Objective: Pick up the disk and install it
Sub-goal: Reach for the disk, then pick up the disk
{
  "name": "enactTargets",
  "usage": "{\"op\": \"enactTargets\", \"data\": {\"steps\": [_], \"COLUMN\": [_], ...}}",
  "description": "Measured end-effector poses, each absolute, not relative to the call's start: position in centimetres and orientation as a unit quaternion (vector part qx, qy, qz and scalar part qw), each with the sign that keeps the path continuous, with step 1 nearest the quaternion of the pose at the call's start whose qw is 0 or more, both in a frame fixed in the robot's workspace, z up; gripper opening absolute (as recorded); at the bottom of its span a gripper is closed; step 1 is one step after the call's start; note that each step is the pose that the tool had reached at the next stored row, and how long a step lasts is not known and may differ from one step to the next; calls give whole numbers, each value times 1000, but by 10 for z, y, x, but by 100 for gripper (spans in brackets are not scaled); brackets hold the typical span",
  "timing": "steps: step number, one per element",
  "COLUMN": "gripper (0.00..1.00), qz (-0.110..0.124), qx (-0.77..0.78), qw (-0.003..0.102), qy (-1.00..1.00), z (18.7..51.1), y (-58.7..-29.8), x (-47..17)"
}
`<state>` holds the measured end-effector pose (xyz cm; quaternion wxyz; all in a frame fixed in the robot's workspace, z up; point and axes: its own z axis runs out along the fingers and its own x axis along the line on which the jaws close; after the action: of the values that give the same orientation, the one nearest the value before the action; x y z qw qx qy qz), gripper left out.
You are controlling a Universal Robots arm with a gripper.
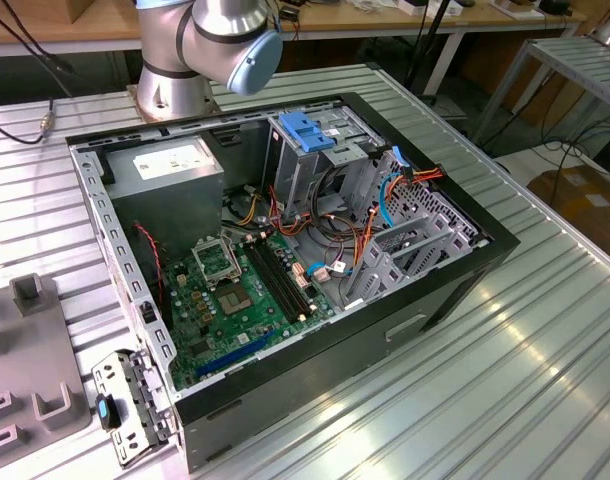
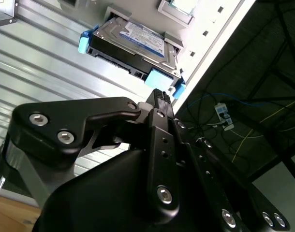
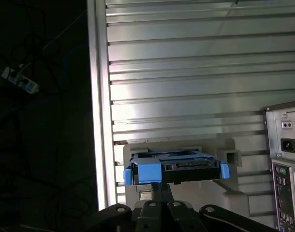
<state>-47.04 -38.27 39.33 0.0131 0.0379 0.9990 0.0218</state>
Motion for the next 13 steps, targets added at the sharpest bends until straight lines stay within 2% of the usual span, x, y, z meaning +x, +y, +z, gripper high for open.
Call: {"op": "enactTargets", "data": {"steps": [13], "gripper": [11], "qz": [22], "qx": [38], "qw": [13], "qy": [999], "z": [393], "y": [-383], "x": [-476]}}
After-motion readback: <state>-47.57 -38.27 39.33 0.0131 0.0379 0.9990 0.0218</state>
